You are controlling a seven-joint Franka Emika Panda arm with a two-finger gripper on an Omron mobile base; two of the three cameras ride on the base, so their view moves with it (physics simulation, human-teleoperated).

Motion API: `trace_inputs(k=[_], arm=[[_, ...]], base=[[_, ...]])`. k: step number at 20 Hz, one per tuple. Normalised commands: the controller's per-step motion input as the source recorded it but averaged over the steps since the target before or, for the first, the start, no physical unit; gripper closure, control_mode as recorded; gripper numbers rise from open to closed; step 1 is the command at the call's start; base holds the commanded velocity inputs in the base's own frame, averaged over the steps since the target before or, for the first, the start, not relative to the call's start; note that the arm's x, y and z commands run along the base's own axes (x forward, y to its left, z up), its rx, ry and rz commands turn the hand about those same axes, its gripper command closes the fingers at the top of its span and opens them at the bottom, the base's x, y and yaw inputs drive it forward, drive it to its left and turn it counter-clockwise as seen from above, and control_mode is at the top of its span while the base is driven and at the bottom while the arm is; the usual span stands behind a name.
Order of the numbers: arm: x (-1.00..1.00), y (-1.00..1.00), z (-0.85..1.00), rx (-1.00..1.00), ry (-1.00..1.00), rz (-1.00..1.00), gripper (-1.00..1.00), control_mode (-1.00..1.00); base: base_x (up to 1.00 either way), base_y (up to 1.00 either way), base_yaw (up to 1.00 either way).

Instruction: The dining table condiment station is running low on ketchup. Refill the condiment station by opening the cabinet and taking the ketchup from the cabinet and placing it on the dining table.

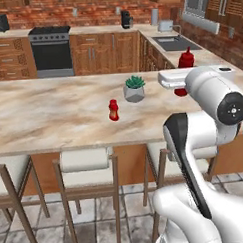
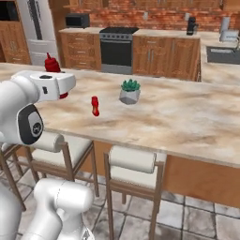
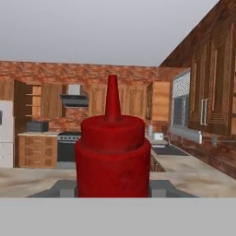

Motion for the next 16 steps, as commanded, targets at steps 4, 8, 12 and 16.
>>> trace_inputs(k=[4,8,12,16], arm=[[0.00,0.00,0.00,0.00,0.00,0.00,1.00,1.00],[0.42,-0.56,-0.13,0.09,0.00,0.25,1.00,-1.00],[0.92,-0.88,-0.29,0.14,0.08,0.40,1.00,-1.00],[1.00,-0.75,-0.35,0.11,0.13,0.43,1.00,-1.00]], base=[[0.22,-0.37,0.26],[0.05,-0.14,0.07],[0.00,0.00,0.00],[0.00,0.00,0.00]])
